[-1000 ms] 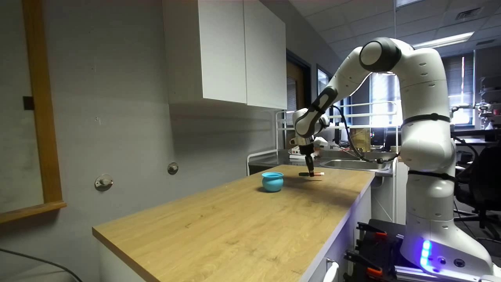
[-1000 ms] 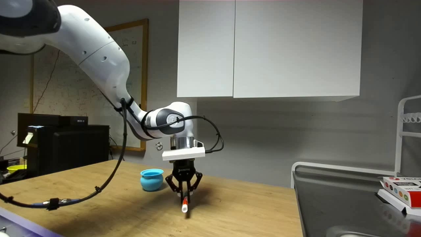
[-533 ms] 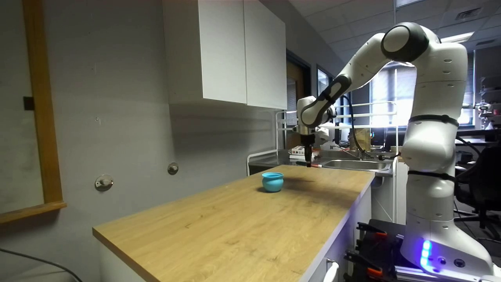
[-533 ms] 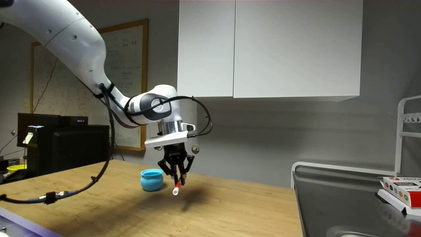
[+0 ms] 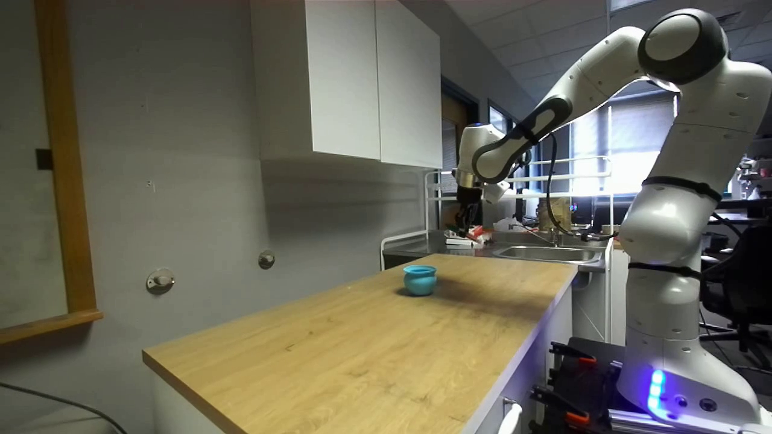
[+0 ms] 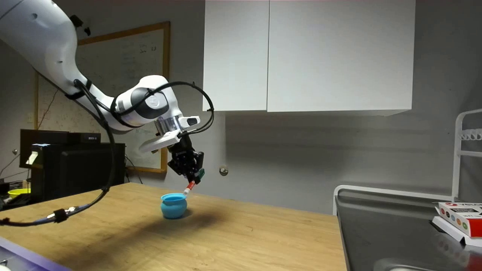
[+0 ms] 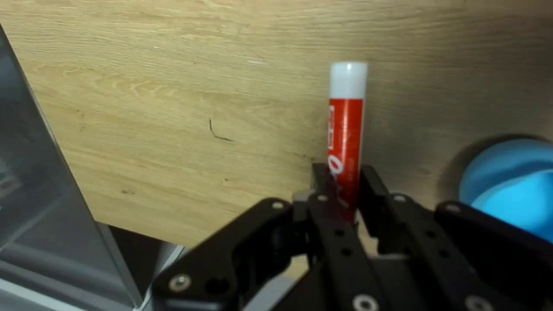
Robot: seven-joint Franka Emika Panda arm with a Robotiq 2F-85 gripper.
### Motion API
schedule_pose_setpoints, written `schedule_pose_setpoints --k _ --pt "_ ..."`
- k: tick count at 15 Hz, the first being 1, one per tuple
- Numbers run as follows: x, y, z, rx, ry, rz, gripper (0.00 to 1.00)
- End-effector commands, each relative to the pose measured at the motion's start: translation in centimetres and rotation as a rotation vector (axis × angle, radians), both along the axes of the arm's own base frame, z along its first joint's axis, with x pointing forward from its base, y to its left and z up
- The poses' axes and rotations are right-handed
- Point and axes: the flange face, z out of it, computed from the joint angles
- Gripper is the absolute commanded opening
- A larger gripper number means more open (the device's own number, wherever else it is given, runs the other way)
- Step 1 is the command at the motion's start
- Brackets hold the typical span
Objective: Pick the marker and put it in the cup
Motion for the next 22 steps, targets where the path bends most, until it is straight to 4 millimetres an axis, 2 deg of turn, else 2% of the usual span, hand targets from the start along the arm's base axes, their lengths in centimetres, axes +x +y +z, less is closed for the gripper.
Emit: schedule_pose_setpoints --k 1,8,9,13,15,17,22 --pt "-1.0 3.9 0.2 -0.016 -0.076 -0.056 0.12" --pt "-0.8 13.2 -1.4 -0.065 -0.154 -0.047 0.12" --pt "-1.3 15.4 -2.4 -0.075 -0.164 -0.042 0.12" --pt "-1.2 20.1 -3.5 -0.125 -0.211 -0.024 0.12" --pt "-0.8 21.2 -4.0 -0.143 -0.221 -0.018 0.12" --pt "-0.4 21.5 -4.5 -0.157 -0.228 -0.014 0.12" --pt "1.7 20.2 -4.8 -0.180 -0.241 -0.015 0.12"
